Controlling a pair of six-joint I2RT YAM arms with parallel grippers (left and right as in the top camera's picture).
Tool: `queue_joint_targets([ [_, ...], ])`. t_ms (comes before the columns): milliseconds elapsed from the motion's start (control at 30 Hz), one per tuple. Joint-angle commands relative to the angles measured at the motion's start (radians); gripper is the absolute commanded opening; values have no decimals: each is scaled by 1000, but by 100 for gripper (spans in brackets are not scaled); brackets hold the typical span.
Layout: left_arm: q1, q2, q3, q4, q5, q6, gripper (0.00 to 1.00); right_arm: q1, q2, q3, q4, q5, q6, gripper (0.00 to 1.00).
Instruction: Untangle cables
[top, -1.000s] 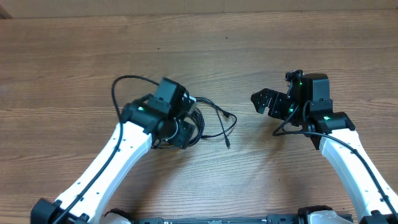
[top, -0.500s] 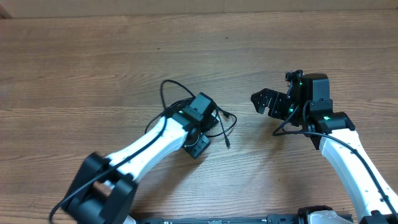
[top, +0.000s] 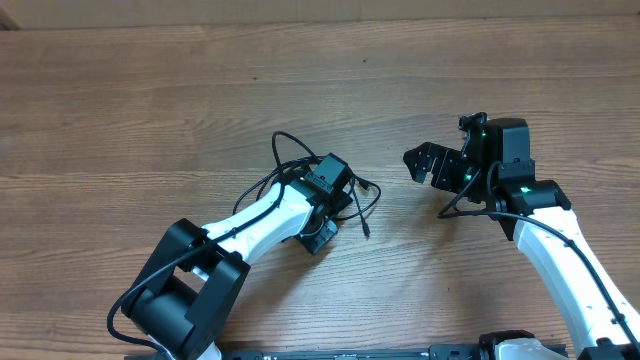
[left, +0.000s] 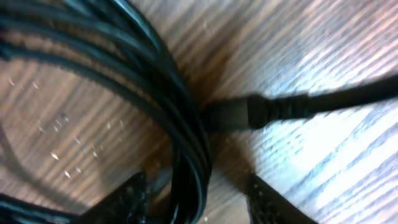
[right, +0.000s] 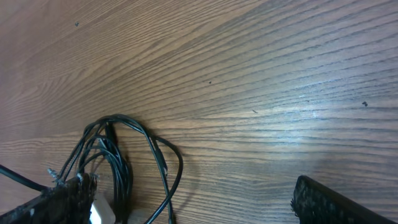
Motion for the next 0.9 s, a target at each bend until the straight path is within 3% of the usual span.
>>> queue_joint_targets([
  [0,-7,16,-6,10,-5,8,29,-2,3,13,-1,-6,0,100],
  [33,-7,16,-6,6,14,9,9,-2,3,13,-9,-5,0,100],
  [67,-7,16,-6,6,35,9,4,-3,3,13,-12,-5,0,100],
  [267,-7,13,10,-4,131,-7,4,-3,3,13,-16,-6,0,100],
  [400,-7,-28,96,-105,139,1,4,-2,3,13,-16,-6,0,100],
  [667,-7,-207,386,-368,227,224,4,-2,3,13,-21,-6,0,100],
  [867,-7,-323,556,-435,303,309,4,-2,3,13,-28,-11,0,100],
])
